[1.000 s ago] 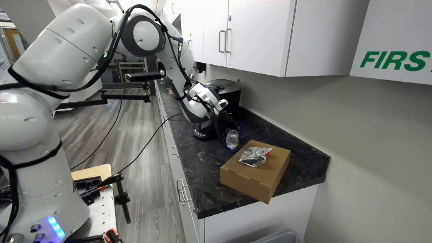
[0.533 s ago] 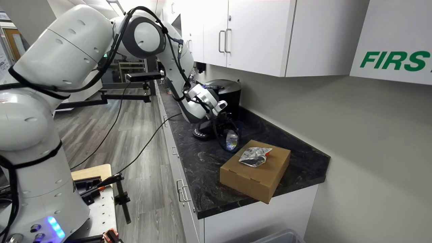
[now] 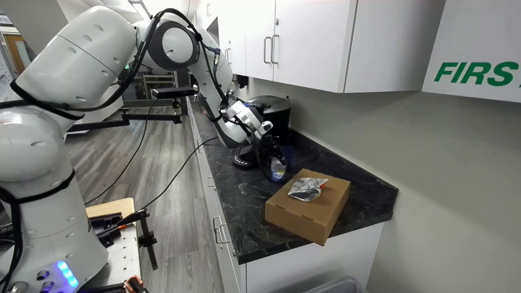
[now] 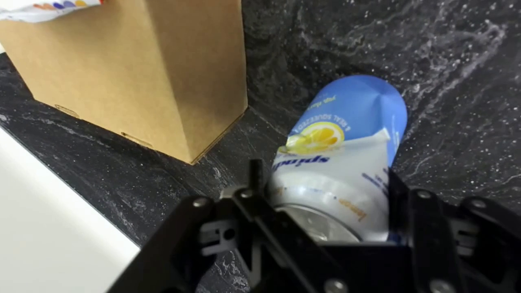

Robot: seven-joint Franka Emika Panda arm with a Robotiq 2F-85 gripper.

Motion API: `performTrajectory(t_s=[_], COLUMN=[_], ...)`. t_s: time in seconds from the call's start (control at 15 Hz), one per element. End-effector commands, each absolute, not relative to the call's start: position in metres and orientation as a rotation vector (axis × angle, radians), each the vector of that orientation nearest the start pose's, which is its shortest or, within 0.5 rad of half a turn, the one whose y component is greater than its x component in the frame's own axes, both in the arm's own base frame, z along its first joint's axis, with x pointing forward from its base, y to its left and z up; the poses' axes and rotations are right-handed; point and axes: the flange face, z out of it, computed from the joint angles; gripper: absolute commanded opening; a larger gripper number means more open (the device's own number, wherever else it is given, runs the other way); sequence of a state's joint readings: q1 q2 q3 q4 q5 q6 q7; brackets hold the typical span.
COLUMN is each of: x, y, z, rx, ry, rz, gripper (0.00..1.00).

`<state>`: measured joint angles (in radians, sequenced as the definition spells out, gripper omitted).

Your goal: Throw the paper, can, and packet in the bin

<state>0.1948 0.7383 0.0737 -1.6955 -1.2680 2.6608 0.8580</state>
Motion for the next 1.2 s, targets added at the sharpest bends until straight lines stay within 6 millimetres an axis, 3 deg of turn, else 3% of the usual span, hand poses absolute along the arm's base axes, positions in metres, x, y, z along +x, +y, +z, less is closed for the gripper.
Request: performTrajectory(t_s=[0.0,0.2,0.33,0.67,1.13], x=[0.649,0.647,0.631,0.594,0.570], y=[0.201,0.200,0.199,0.218,0.206], z=[0.184,0.193,0.202,0.265,0.341], rx=[-3.334,-3.358,-3.409,-3.336,-3.397], ry=[-0.848,-0.820,-0.670,-0.541,-0.345], rz=[-0.909,-0.905,-0.669,-0.405,-0.242], gripper=[0.40,0.40,0.40,0.40,0.40])
